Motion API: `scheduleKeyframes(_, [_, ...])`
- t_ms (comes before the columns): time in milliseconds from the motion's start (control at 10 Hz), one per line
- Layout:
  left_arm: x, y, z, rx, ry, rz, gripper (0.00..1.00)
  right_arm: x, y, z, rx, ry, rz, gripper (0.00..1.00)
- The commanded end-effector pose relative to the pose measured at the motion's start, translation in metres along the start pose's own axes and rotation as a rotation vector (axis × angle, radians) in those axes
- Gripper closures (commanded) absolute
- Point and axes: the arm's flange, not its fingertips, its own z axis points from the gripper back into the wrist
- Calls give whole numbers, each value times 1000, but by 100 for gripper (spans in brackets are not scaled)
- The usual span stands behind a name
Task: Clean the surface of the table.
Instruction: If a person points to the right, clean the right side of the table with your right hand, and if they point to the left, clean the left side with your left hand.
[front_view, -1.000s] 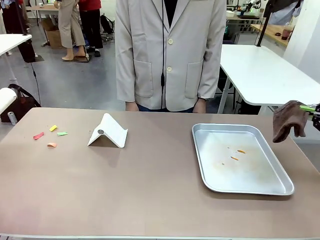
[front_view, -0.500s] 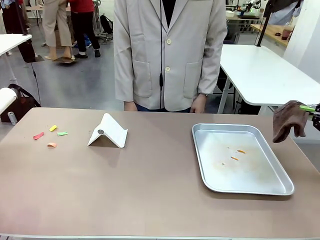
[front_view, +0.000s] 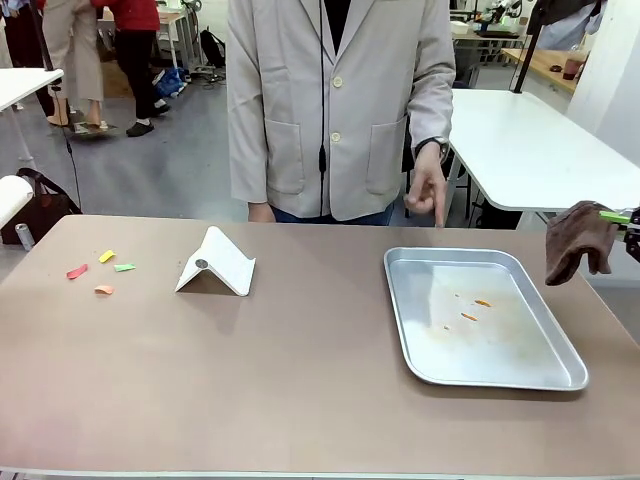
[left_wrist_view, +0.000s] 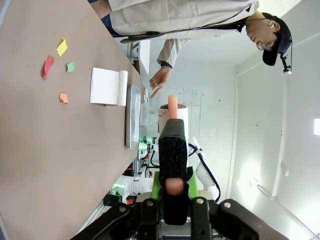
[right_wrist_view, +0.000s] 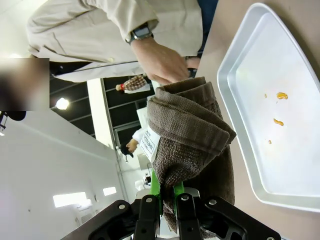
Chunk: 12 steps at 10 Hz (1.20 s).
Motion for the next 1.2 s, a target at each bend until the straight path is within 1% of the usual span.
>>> scheduleKeyframes(0, [-5, -5, 0, -6, 3, -3, 100, -1, 2, 1, 14, 9, 1, 100])
scheduleKeyframes(400, [-5, -5, 0, -6, 3, -3, 100, -1, 2, 1, 14, 9, 1, 100])
scheduleKeyframes(500, [-5, -5, 0, -6, 3, -3, 100, 0, 0, 0, 0, 0, 0, 89])
scheduleKeyframes(700, [-5, -5, 0, -6, 3, -3, 100, -4, 7, -11, -100, -22, 71, 89])
scheduleKeyframes(800, [-5, -5, 0, -6, 3, -3, 100, -8, 15, -20, -139, -12, 136, 89])
scheduleKeyframes(900, [-5, -5, 0, -6, 3, -3, 100, -12, 24, -31, -212, 2, 223, 89])
scheduleKeyframes(1100, [-5, -5, 0, -6, 3, -3, 100, -18, 36, -59, -426, -7, 380, 89])
